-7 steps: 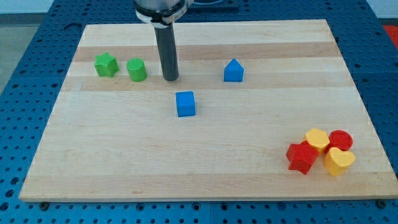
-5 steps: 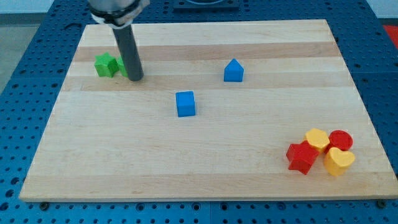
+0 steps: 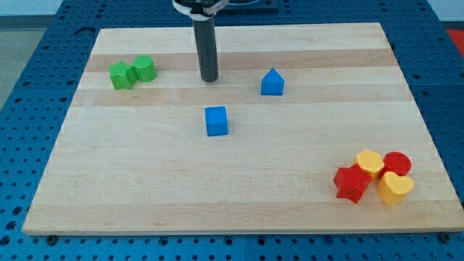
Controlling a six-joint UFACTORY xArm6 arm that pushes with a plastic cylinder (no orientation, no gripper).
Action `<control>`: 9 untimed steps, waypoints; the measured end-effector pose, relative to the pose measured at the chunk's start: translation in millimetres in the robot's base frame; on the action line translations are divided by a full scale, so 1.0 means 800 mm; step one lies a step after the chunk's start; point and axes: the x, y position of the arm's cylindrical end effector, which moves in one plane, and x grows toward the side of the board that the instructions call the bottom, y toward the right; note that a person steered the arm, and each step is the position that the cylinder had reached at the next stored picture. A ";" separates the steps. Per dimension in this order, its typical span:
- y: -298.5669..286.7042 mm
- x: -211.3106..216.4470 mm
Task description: Slide the blue triangle to the center of the board
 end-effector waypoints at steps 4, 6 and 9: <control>0.155 0.004; 0.153 0.074; 0.172 0.041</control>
